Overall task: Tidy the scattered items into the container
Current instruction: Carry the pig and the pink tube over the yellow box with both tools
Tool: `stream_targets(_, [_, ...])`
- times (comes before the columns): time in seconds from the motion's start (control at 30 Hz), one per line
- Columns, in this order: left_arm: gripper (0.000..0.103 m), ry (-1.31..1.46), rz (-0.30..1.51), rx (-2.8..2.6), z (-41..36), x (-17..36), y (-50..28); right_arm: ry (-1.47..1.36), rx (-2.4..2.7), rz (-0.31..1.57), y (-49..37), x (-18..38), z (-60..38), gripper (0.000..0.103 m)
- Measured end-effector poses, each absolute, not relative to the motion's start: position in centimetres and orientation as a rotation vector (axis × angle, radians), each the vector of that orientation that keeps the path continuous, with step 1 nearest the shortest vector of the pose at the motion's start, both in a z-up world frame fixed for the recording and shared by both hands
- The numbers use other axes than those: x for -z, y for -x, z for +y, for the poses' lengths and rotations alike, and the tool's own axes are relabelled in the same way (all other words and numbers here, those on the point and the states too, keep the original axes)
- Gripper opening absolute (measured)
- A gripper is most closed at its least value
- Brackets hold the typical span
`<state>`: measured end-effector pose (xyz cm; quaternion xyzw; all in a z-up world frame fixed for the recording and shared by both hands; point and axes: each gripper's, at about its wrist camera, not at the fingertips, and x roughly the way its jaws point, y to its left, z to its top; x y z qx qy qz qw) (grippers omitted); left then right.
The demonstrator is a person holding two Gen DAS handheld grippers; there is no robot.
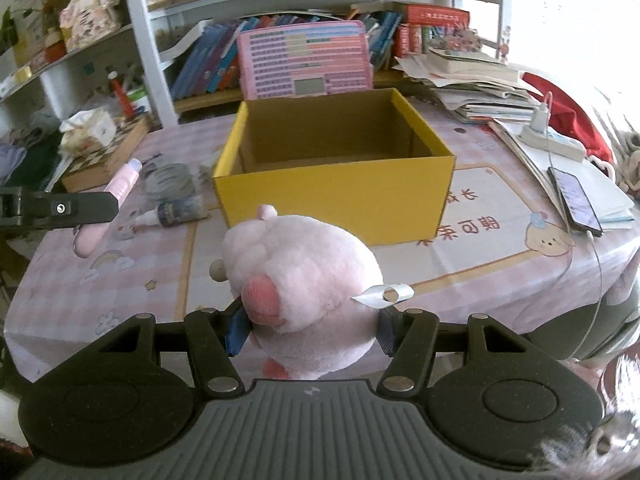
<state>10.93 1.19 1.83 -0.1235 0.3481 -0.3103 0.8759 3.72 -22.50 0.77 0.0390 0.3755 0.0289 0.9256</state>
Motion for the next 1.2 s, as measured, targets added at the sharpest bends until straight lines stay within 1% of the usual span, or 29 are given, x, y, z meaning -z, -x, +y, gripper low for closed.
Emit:
stream_targets(0.27, [0.023,0.244,0.704,0.659,-0.8,-2.6,-13.4,-0.083,-0.066,0.754,-6.1,-1.1,-24.1,0.058])
stream_targets(0.47, [0.023,0.234,0.686,0.660,-2.6,-3.1,-15.8,-0.078,-0.084,0.697,-8.7,-2.5,-25.6,0.058])
stream_targets(0.83, [0.023,0.183,0.653,0.605,-6.9,-3.6,-21.2,0.019,-0.192,0.619,-16.2,-4.5,-27.9,0.058])
stream_targets(1.0, [0.023,0.148,0.679,0.559,-8.7,-2.7,-23.7,0.088,-0.247,0.631,-20.4,-3.9,-28.7,0.058])
stream_targets(1.2, [0.023,0.045,0.755,0.510,-11.4,-0.1,-27.0,0.224,-0.327,0.708,-25.7,-1.2,-28.6,0.058])
